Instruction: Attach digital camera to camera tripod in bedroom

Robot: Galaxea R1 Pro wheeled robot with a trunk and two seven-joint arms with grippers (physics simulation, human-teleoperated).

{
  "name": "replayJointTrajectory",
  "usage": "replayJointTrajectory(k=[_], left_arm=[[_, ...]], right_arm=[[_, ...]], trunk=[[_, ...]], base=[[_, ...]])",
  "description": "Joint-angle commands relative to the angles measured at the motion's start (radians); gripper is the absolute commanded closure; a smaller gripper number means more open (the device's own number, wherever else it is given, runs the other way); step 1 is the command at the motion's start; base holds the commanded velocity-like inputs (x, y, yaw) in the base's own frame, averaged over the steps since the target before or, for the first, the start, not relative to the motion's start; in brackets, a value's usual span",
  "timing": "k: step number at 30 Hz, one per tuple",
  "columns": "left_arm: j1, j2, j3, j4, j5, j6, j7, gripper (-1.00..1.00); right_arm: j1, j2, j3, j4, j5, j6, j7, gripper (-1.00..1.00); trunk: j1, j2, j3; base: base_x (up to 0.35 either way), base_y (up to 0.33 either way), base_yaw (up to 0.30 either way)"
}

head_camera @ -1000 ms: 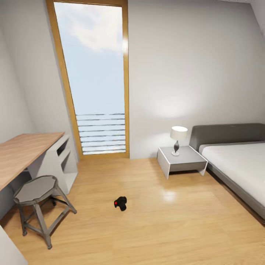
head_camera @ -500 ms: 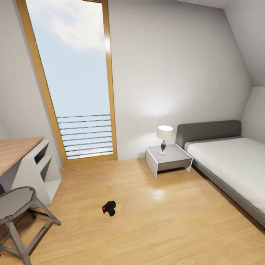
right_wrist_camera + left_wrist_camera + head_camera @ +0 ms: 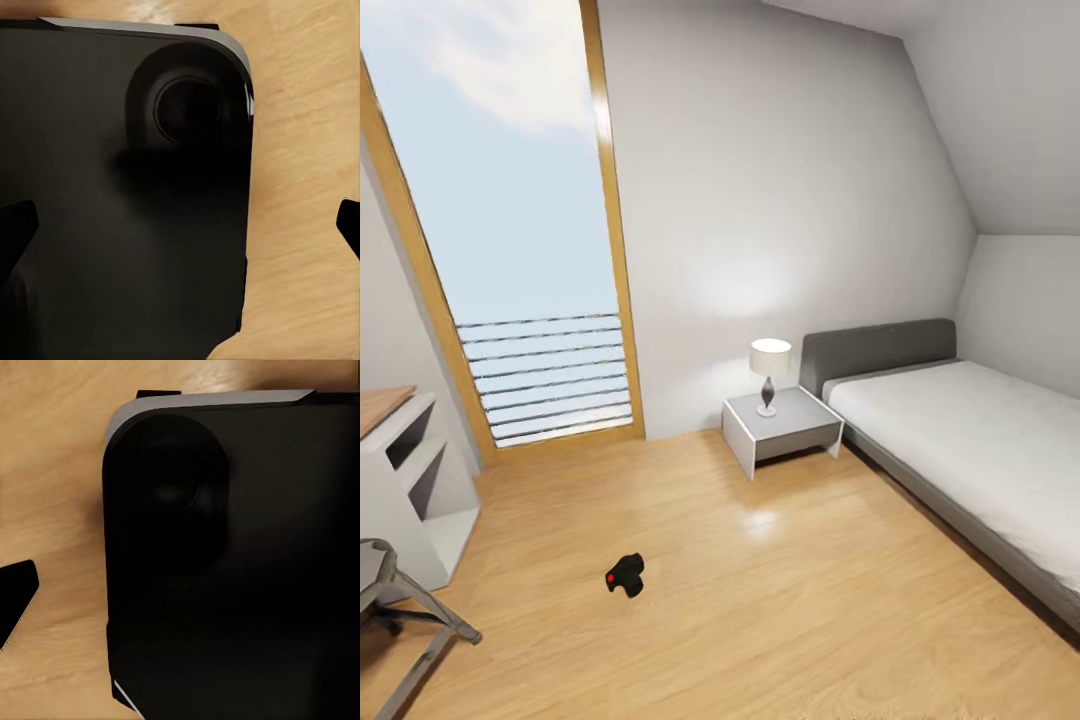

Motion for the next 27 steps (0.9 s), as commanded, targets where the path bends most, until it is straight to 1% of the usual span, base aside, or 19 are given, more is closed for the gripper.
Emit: replayJointTrajectory(k=[1, 27], left_arm=[[0.001, 0.0, 0.001, -0.001, 0.001, -0.002, 0.0, -1.0], [0.001, 0.0, 0.001, -0.001, 0.001, -0.002, 0.0, -1.0]], right_arm=[[0.0, 0.0, 0.0, 0.0, 0.0, -0.003, -0.001, -1.0], [0.0, 0.0, 0.0, 0.0, 0.0, -0.003, -0.001, -1.0]], trunk=[[0.0, 0.0, -0.001], [0.0, 0.0, -0.001]], base=[[0.001, 0.0, -0.253], [0.0, 0.0, -0.253]])
